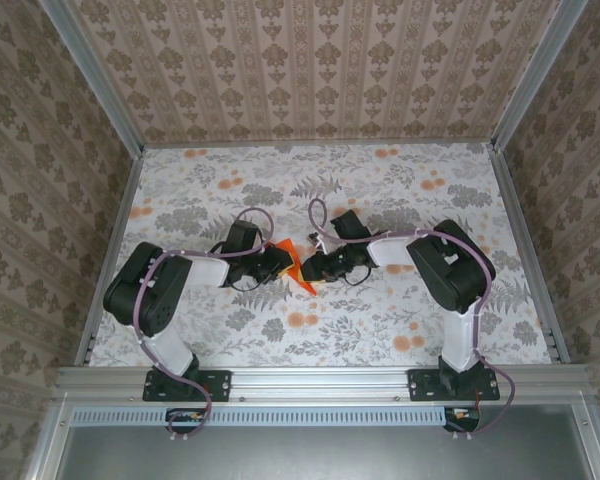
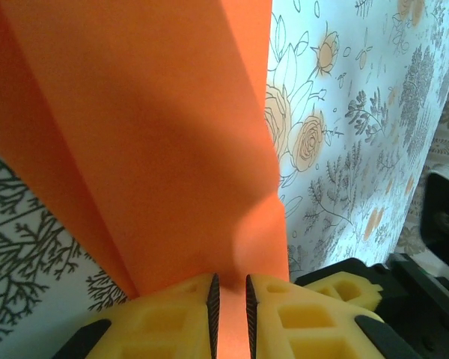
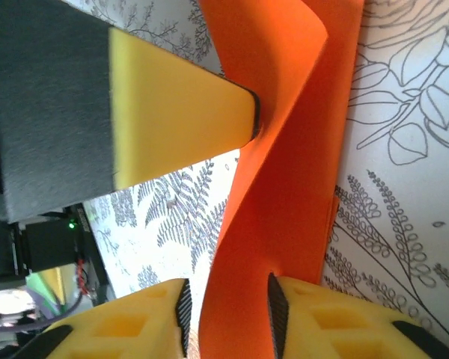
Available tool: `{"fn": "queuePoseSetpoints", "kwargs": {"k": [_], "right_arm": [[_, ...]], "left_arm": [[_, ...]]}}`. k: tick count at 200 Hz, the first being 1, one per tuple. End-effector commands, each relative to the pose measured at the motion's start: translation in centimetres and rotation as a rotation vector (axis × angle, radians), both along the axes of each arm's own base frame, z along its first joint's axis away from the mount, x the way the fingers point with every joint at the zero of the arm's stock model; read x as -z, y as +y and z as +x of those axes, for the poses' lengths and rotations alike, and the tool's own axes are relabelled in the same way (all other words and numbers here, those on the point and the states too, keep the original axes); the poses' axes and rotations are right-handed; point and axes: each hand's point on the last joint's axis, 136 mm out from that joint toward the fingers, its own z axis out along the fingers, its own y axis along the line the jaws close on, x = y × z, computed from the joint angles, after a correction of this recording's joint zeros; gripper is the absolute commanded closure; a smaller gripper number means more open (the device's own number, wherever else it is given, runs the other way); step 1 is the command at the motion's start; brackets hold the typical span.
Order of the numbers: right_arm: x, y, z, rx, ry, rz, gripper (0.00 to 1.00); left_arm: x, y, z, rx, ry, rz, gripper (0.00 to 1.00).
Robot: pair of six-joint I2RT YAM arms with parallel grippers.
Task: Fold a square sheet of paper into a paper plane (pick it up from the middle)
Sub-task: Fold the wing for the fifth time at the center of the table.
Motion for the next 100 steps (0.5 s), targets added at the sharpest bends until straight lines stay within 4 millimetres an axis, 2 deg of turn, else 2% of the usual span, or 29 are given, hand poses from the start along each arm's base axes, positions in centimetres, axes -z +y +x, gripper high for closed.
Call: {"fn": "queuePoseSetpoints", "kwargs": {"k": [1,21,58,100], "right_arm": [[-1.0,-0.7,0.2,-0.034,-0.135,-0.081,0.59],[-0.7,-0.8,0.1,-0.047,-0.209,-0.152,0.56],[-0.2,-0.3,-0.1,-0.049,-0.253,-0.222,0.58],[0.5,0.3,-0.5,-0.065,-0.252,-0.245,0.65]], "left_arm": [[0.0,-0.3,0.7,0.008,-0.028,0.007,0.8],[0.1,-0.3,0.6,0.009,-0.026,0.007,0.8],[0.1,-0.3,0.5,0.01,-0.023,0.006,0.8],[0.1,-0.2,0.5,0.01,-0.021,0.007,0.8]]}}
